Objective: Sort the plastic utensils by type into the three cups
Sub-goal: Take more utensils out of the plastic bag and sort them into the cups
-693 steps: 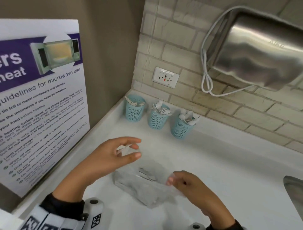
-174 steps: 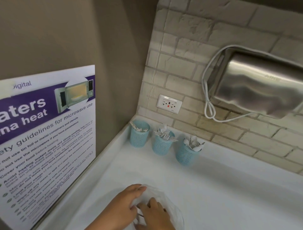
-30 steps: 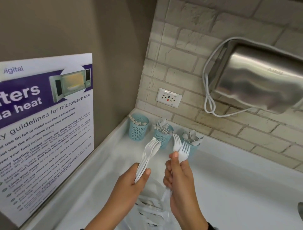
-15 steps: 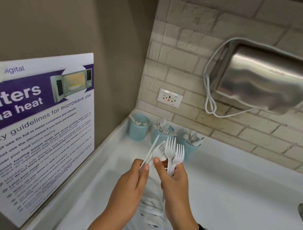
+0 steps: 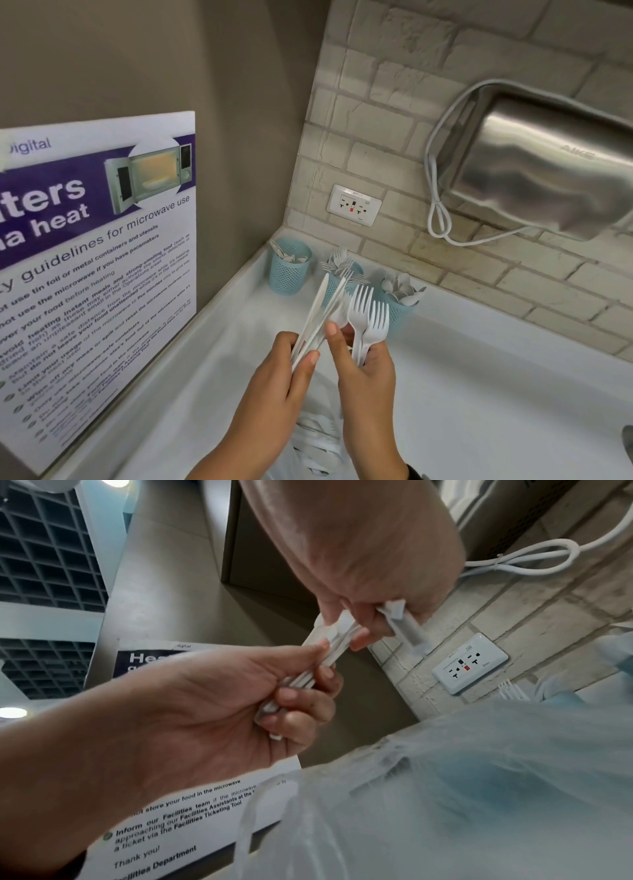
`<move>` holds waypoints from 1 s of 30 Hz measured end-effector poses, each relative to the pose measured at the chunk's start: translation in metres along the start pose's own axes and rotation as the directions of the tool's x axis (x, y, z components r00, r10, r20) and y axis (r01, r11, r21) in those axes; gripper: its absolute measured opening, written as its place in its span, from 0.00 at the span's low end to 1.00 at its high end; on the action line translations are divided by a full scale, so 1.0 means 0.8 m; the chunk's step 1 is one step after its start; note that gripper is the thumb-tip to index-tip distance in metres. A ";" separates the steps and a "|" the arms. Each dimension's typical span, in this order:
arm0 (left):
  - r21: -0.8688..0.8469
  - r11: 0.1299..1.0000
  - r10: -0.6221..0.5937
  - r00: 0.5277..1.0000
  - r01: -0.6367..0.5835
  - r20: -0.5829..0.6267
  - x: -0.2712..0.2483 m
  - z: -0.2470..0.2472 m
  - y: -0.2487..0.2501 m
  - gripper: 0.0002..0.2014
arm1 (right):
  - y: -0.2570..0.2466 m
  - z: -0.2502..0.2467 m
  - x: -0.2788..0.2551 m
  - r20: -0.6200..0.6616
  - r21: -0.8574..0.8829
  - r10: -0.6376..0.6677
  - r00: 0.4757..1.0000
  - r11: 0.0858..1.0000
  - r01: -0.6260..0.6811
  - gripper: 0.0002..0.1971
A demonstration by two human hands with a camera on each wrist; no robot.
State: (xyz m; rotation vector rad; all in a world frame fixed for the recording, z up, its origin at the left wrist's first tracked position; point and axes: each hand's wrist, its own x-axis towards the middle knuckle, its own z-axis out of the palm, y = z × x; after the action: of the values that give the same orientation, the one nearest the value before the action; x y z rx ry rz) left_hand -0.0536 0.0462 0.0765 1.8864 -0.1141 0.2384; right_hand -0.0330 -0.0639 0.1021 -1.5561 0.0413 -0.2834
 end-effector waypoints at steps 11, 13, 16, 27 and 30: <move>-0.107 0.994 -0.029 0.999 0.032 0.033 0.001 -0.002 0.000 0.15 | -0.007 -0.007 0.011 0.124 0.103 0.183 0.975 0.975 -0.196 0.05; -0.154 0.986 -0.064 0.998 0.068 0.029 0.001 -0.002 -0.001 0.16 | -0.009 -0.008 0.014 0.102 0.131 0.179 0.979 0.973 -0.192 0.04; -0.177 0.979 -0.103 0.995 0.102 0.003 0.001 -0.002 -0.001 0.17 | -0.010 -0.010 0.026 0.062 0.160 0.183 0.981 0.969 -0.191 0.08; -0.204 0.967 -0.163 0.986 0.151 -0.043 0.007 -0.011 -0.006 0.12 | 0.013 -0.029 0.133 0.054 0.378 0.384 0.922 0.846 -0.375 0.16; -0.197 0.967 -0.174 0.984 0.162 -0.043 0.011 -0.014 -0.012 0.11 | 0.015 -0.035 0.160 0.051 0.307 0.423 0.905 0.856 -0.417 0.15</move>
State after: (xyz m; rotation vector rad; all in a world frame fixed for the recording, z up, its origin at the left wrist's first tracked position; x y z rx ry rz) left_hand -0.0443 0.0598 0.0732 1.6838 0.0622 0.1614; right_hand 0.0869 -0.1177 0.1095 -1.1905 0.3342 0.0455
